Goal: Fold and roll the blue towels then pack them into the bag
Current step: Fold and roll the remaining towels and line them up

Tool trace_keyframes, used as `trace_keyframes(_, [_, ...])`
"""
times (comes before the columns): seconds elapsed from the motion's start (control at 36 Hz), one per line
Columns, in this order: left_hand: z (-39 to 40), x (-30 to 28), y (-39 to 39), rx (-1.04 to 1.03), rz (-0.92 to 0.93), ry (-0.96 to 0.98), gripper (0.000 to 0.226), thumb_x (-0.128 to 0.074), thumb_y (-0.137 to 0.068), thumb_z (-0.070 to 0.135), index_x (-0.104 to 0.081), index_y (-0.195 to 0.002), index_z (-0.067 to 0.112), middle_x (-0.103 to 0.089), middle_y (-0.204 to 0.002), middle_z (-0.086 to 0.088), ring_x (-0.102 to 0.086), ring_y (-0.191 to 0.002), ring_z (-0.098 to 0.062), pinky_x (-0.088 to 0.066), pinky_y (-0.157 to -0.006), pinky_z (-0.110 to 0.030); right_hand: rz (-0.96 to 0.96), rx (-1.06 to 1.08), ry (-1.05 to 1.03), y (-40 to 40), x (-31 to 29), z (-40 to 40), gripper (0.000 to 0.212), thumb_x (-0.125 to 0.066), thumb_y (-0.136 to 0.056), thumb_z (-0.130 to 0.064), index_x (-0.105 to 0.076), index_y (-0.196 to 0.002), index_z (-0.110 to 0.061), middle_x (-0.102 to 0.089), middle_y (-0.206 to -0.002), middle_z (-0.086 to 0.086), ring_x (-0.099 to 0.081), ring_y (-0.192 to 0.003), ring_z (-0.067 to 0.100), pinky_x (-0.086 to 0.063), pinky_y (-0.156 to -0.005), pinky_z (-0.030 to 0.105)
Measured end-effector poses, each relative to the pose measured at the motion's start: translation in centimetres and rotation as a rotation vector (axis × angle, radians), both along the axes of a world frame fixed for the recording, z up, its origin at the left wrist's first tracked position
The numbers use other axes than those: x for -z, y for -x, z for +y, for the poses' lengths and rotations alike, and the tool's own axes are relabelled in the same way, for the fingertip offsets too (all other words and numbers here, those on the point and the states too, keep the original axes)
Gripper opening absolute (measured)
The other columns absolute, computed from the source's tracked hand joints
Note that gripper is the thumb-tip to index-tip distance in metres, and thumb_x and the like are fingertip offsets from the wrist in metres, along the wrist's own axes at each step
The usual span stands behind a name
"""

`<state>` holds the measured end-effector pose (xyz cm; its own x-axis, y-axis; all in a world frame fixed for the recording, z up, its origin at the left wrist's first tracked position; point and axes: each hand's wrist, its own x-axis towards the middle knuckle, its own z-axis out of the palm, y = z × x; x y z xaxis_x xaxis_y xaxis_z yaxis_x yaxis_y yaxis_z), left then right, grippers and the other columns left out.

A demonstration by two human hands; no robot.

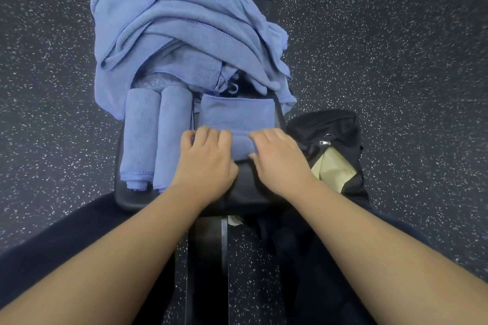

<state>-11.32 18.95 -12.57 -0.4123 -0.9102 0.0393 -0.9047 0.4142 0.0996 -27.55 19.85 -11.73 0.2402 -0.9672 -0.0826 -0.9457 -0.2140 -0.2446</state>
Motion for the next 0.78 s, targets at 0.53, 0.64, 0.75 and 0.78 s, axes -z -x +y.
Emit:
trace_keyframes(0.53, [-0.1, 0.0, -0.7, 0.029, 0.115, 0.072, 0.039, -0.084, -0.062, 0.022, -0.064, -0.094, 0.013, -0.06, -0.087, -0.007, -0.047, -0.092, -0.027, -0.027, -0.078, -0.037, 0.037, 0.065, 0.18, -0.5, 0.4, -0.3, 0.035, -0.039, -0.084, -0.037, -0.066, -0.079, -0.015, -0.058, -0.078, 0.002, -0.056, -0.074, 0.027, -0.043, -0.059, 0.031])
trace_keyframes(0.64, [-0.7, 0.3, -0.7, 0.023, 0.146, 0.061, 0.033, -0.083, -0.066, 0.022, -0.067, -0.094, 0.014, -0.062, -0.086, -0.004, -0.042, -0.095, -0.021, -0.026, -0.084, -0.037, -0.081, 0.054, 0.258, -0.8, -0.2, -0.4, 0.012, -0.057, -0.082, -0.024, -0.065, -0.088, -0.017, -0.058, -0.085, 0.002, -0.053, -0.078, 0.027, -0.039, -0.063, 0.032])
trace_keyframes(0.75, [-0.7, 0.7, -0.6, 0.002, 0.162, 0.085, 0.02, -0.064, -0.081, 0.023, -0.066, -0.099, 0.016, -0.064, -0.092, -0.002, -0.044, -0.1, -0.019, -0.025, -0.088, -0.038, -0.05, 0.026, 0.307, -1.4, -0.3, -0.3, 0.02, -0.043, -0.084, -0.02, -0.063, -0.084, -0.017, -0.055, -0.08, 0.002, -0.051, -0.075, 0.025, -0.032, -0.063, 0.031])
trace_keyframes(0.78, [-0.7, 0.7, -0.5, -0.009, 0.165, 0.079, 0.022, -0.056, -0.082, 0.025, -0.066, -0.099, 0.015, -0.064, -0.093, -0.002, -0.044, -0.1, -0.019, -0.026, -0.089, -0.038, -0.048, 0.024, 0.309, -1.5, -0.3, -0.2, 0.019, -0.044, -0.083, -0.019, -0.063, -0.084, -0.016, -0.055, -0.079, 0.003, -0.052, -0.075, 0.026, -0.032, -0.063, 0.032])
